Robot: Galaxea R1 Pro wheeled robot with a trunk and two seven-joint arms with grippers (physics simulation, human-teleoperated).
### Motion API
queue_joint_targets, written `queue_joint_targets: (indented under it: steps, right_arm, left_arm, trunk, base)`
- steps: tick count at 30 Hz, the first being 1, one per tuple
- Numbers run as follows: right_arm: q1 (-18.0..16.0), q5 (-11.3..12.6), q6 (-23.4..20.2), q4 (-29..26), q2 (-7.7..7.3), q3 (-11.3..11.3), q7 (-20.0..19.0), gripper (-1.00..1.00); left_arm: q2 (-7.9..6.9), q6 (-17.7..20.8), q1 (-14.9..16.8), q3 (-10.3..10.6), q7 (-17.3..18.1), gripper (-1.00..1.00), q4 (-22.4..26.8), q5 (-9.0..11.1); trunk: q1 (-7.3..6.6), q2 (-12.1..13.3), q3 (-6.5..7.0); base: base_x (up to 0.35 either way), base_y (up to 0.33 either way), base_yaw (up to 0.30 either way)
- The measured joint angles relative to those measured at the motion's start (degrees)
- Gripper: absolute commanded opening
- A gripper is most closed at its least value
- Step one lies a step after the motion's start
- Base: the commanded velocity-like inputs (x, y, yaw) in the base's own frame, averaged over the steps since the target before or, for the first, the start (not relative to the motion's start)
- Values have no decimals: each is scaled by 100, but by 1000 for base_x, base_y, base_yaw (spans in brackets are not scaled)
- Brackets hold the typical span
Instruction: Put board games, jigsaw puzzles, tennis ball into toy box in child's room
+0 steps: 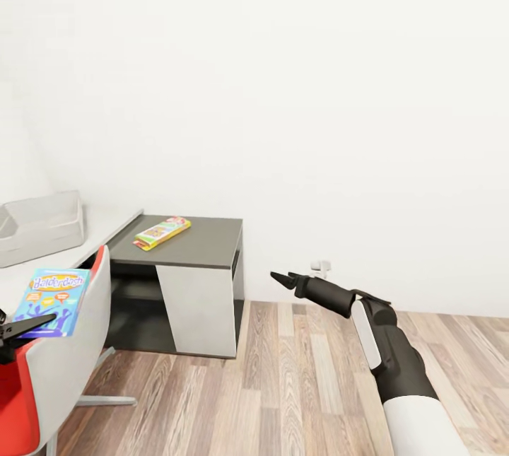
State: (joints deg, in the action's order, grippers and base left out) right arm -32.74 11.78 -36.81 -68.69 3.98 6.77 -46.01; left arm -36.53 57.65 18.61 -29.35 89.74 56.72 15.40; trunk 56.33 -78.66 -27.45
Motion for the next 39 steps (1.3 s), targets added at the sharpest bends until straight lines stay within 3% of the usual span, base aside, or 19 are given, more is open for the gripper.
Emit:
queue_joint_targets:
  steps: [10, 18, 23, 39]
  right_arm:
    - [14, 8, -111, -313, 25, -13, 1, 100]
    - [458, 11, -454, -721, 33, -4, 6, 100]
    - [492, 16, -490, -784, 26, 3, 3, 100]
    - [498, 12, -419, -786, 10, 28, 3, 100]
  left_arm:
    - [3, 4, -3, -1, 0, -100, -43, -12]
    - [47, 10, -4, 146, -1, -100, -45, -20]
    - [52, 10, -3, 359, -1, -100, -43, 3]
    - [65, 12, 5, 419, -1, -100, -38, 4]
  trunk:
    - [-220, 401, 180]
    - [-395, 722, 323]
    - [-505, 923, 413]
    - [-857, 1565, 701]
  base:
    - [0, 0, 53]
    - [0, 0, 270]
    - [0, 0, 285]
    - [0, 0, 286]
